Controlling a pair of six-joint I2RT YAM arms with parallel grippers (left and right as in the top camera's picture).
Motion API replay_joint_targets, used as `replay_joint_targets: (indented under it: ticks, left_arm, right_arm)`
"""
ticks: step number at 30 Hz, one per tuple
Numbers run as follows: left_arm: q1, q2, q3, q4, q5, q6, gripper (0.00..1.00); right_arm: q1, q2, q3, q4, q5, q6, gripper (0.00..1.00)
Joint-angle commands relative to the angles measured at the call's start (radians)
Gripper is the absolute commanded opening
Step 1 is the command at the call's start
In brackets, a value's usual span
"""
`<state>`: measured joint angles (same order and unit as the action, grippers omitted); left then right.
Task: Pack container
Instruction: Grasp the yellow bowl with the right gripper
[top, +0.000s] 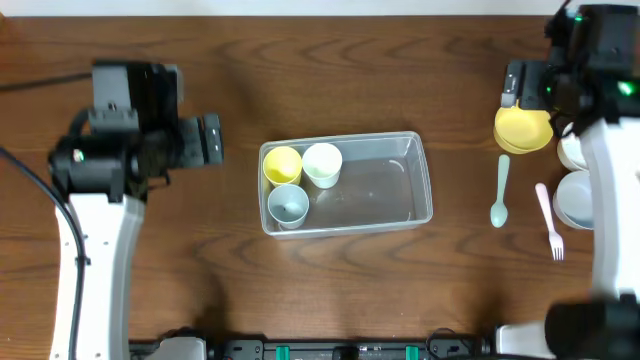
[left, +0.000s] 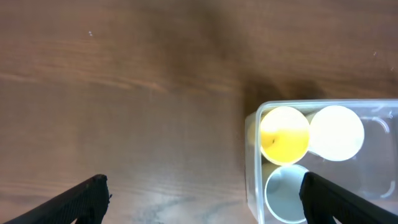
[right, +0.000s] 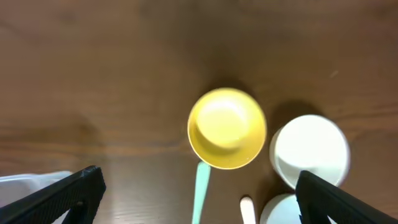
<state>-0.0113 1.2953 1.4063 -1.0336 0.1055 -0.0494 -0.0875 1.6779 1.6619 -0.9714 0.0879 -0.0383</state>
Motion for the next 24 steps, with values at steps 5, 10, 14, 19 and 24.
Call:
replay_joint_targets:
  ticks: [5, 10, 14, 19, 24]
  left_arm:
    - [0.002, -0.072, -0.232, 0.047, 0.015, -0.039, 0.98]
    - [0.002, -0.066, -0.27, 0.062, 0.015, -0.039, 0.98]
    - [0.002, -0.066, -0.27, 0.075, 0.015, -0.039, 0.98]
    - [0.002, -0.066, -0.27, 0.074, 0.015, -0.039, 0.98]
    - [0.002, -0.066, -0.27, 0.074, 0.015, -0.039, 0.98]
  right_arm:
    - [-0.032, 0.257, -0.002, 0.025, 0.013, -0.084, 0.99]
    - [-0.036, 0.395, -0.002, 0.056, 0.011, -0.09, 0.99]
    - [-0.036, 0.47, -0.002, 0.06, -0.007, -0.09, 0.91]
    - [-0.036, 0.519, -0.003, 0.058, -0.026, -0.089, 0.64]
    - [-0.035, 0.523, -0.003, 0.064, -0.025, -0.086, 0.5]
